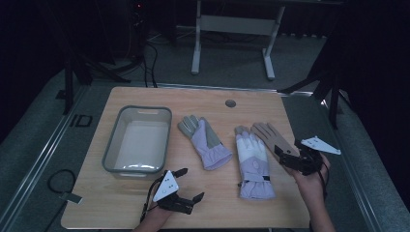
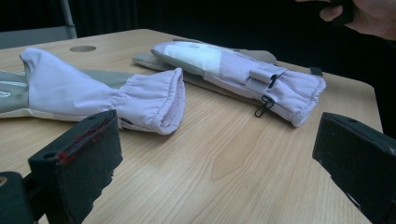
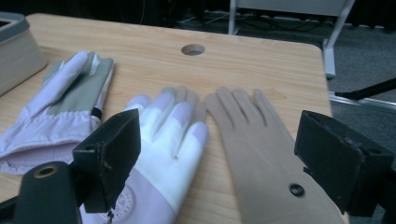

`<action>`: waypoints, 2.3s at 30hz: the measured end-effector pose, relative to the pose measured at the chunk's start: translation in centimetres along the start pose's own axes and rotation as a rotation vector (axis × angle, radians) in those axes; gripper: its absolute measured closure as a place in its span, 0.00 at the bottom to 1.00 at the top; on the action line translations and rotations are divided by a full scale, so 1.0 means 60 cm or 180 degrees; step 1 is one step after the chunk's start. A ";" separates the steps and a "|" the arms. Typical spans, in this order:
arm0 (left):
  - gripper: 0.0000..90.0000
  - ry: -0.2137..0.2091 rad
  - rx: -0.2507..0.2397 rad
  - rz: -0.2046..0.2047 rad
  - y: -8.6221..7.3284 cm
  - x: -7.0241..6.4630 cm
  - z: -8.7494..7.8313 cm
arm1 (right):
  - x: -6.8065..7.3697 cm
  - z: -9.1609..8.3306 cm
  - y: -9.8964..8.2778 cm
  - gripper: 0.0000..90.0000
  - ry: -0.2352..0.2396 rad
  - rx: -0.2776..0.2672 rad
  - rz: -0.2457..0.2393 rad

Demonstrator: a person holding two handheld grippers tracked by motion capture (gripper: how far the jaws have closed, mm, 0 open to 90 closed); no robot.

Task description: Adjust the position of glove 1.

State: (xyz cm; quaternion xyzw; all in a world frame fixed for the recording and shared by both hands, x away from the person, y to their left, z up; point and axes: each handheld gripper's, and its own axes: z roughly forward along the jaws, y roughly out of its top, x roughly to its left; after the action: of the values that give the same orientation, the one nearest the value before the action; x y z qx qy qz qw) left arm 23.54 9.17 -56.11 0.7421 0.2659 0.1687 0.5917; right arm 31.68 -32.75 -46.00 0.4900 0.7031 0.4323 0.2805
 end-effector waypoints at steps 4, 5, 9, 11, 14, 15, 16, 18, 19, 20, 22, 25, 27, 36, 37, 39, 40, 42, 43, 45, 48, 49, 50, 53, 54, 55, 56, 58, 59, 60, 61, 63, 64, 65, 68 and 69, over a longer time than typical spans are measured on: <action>0.01 -0.0006 0.0000 -0.0003 0.000 0.000 0.000 | 0.020 0.017 0.021 0.16 0.0134 0.0039 -0.0125; 0.01 -0.0009 0.0000 -0.0005 0.000 0.000 0.000 | 0.025 0.020 0.024 0.16 0.0151 0.0037 -0.0143; 0.01 -0.0010 -0.0005 -0.0003 0.000 0.000 0.000 | 0.051 0.039 0.043 0.17 0.0275 0.0075 -0.0305; 0.01 -0.0015 -0.0004 -0.0009 0.000 0.000 0.000 | 0.063 0.050 0.050 0.19 0.0337 0.0085 -0.0347; 0.01 -0.0019 -0.0004 -0.0014 0.000 0.001 0.000 | 0.081 0.067 0.061 0.19 0.0447 0.0091 -0.0357; 0.01 -0.0021 -0.0003 -0.0016 0.000 0.001 0.001 | 0.086 0.071 0.063 0.19 0.0479 0.0098 -0.0365; 0.01 -0.0024 -0.0004 -0.0017 0.000 0.001 0.000 | 0.093 0.078 0.066 0.19 0.0515 0.0113 -0.0380; 0.01 -0.0027 -0.0007 -0.0014 0.000 0.001 0.000 | 0.108 0.090 0.070 0.19 0.0578 0.0134 -0.0441; 0.01 -0.0029 -0.0008 -0.0014 0.000 0.001 0.000 | 0.116 0.096 0.071 0.19 0.0597 0.0148 -0.0465; 0.01 -0.0031 -0.0009 -0.0014 0.000 0.001 0.000 | 0.122 0.102 0.074 0.19 0.0628 0.0159 -0.0485; 0.01 -0.0034 -0.0011 -0.0015 0.000 0.001 0.000 | 0.135 0.114 0.078 0.19 0.0661 0.0167 -0.0530; 0.01 -0.0042 -0.0013 -0.0019 0.000 0.001 0.000 | 0.152 0.135 0.082 0.22 0.0733 0.0179 -0.0594; 0.01 -0.0049 -0.0018 -0.0025 0.000 0.001 0.000 | 0.162 0.150 0.083 0.22 0.0755 0.0222 -0.0633; 0.01 -0.0063 -0.0021 -0.0055 0.000 0.003 0.000 | 0.211 0.216 0.080 0.23 0.0940 0.0424 -0.0667; 0.01 -0.0064 -0.0027 -0.0063 0.000 0.003 0.000 | 0.217 0.224 0.080 0.23 0.0971 0.0451 -0.0681; 0.01 -0.0069 -0.0019 -0.0054 0.000 0.003 -0.001 | 0.230 0.238 0.078 0.24 0.0976 0.0501 -0.0721; 0.01 -0.0071 -0.0021 -0.0053 0.000 0.003 -0.001 | 0.235 0.245 0.077 0.24 0.0980 0.0534 -0.0742; 0.01 -0.0077 -0.0026 -0.0058 0.000 0.004 -0.001 | 0.244 0.259 0.076 0.24 0.0999 0.0585 -0.0750; 0.01 -0.0080 -0.0025 -0.0059 0.000 0.004 -0.001 | 0.248 0.266 0.075 0.24 0.0995 0.0613 -0.0758; 0.01 -0.0082 -0.0029 -0.0069 0.000 0.004 -0.001 | 0.257 0.279 0.072 0.24 0.0998 0.0678 -0.0757; 0.01 -0.0085 -0.0030 -0.0072 0.000 0.004 -0.001 | 0.270 0.308 0.065 0.24 0.0975 0.0843 -0.0757; 0.01 -0.0086 -0.0029 -0.0072 0.000 0.004 -0.001 | 0.270 0.308 0.065 0.24 0.0975 0.0843 -0.0757; 0.01 -0.0086 -0.0030 -0.0073 0.000 0.004 -0.001 | 0.275 0.321 0.060 0.26 0.0952 0.0897 -0.0776; 0.01 -0.0077 -0.0023 -0.0075 0.000 0.004 0.000 | 0.281 0.339 0.053 0.27 0.0886 0.1034 -0.0855; 0.01 -0.0078 -0.0022 -0.0073 0.000 0.004 0.000 | 0.284 0.345 0.049 0.27 0.0870 0.1084 -0.0913; 0.01 -0.0080 -0.0021 -0.0068 0.000 0.004 0.000 | 0.286 0.349 0.047 0.28 0.0850 0.1124 -0.0933; 0.01 -0.0080 -0.0021 -0.0067 0.000 0.004 0.000 | 0.288 0.354 0.044 0.29 0.0827 0.1194 -0.0934; 0.01 -0.0087 -0.0025 -0.0070 0.000 0.004 0.000 | 0.288 0.360 0.042 0.29 0.0844 0.1291 -0.0903; 0.01 -0.0087 -0.0030 -0.0074 0.000 0.004 0.000 | 0.287 0.361 0.042 0.30 0.0867 0.1307 -0.0879; 0.01 -0.0090 -0.0032 -0.0075 -0.001 0.004 -0.001 | 0.286 0.361 0.042 0.31 0.0881 0.1322 -0.0863; 0.01 -0.0091 -0.0029 -0.0072 0.000 0.004 -0.001 | 0.284 0.362 0.042 0.33 0.0903 0.1324 -0.0841; 0.01 -0.0091 -0.0025 -0.0067 0.000 0.003 -0.001 | 0.283 0.362 0.042 0.35 0.0926 0.1320 -0.0836; 0.01 -0.0092 -0.0024 -0.0068 0.000 0.003 0.000 | 0.283 0.361 0.041 0.38 0.0944 0.1316 -0.0837; 0.01 -0.0092 -0.0024 -0.0070 0.000 0.003 0.000 | 0.283 0.361 0.041 0.41 0.0956 0.1319 -0.0835; 0.01 -0.0092 -0.0023 -0.0074 0.000 0.004 0.000 | 0.288 0.356 0.040 0.62 0.1003 0.1288 -0.0977; 0.01 -0.0090 -0.0022 -0.0071 0.000 0.003 0.000 | 0.291 0.354 0.040 0.71 0.1009 0.1279 -0.1020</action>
State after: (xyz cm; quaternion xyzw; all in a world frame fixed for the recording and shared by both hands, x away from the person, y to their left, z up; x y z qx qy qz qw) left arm 23.68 9.31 -56.13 0.7393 0.2653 0.1525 0.5999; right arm 43.82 -9.07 -53.37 0.3449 0.8779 0.3059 0.1293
